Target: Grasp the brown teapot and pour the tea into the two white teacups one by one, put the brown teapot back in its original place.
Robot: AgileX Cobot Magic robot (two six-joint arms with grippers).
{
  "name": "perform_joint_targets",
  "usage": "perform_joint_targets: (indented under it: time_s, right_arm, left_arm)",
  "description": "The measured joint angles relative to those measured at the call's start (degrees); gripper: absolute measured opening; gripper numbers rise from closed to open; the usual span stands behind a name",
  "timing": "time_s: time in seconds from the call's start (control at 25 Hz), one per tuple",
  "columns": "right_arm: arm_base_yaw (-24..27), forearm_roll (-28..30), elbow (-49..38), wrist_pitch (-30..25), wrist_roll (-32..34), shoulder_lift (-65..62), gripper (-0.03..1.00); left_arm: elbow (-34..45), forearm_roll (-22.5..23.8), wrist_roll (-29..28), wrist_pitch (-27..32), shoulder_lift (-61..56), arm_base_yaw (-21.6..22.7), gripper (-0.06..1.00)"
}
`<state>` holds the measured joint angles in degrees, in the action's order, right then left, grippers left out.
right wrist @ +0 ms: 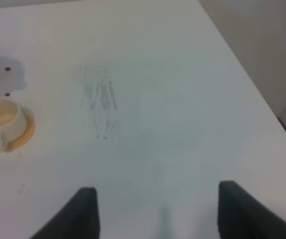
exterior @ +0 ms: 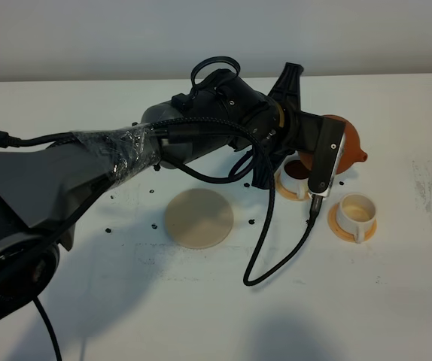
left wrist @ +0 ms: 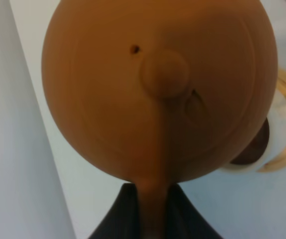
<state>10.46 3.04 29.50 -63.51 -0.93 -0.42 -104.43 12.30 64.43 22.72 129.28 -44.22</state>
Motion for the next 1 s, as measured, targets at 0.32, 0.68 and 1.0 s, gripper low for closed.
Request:
perform_joint_targets:
  time_s: [0.32, 0.68, 1.0]
  right_arm:
    - [0.0, 0.0, 0.0, 0.0, 0.0, 0.0, 0.51]
    - [0.0, 0.0, 0.0, 0.0, 0.0, 0.0, 0.51]
    - [0.0, 0.0, 0.0, 0.0, 0.0, 0.0, 0.51]
  left_arm:
    - [0.0, 2.08, 3.7, -1.01, 0.07, -0.75, 0.1]
    - [0.0, 5.39, 6.37, -1.18, 0.37, -1.1, 0.1]
    - [0.0, 8.27, 6.48, -1.71, 0.4, -2.09, 0.1]
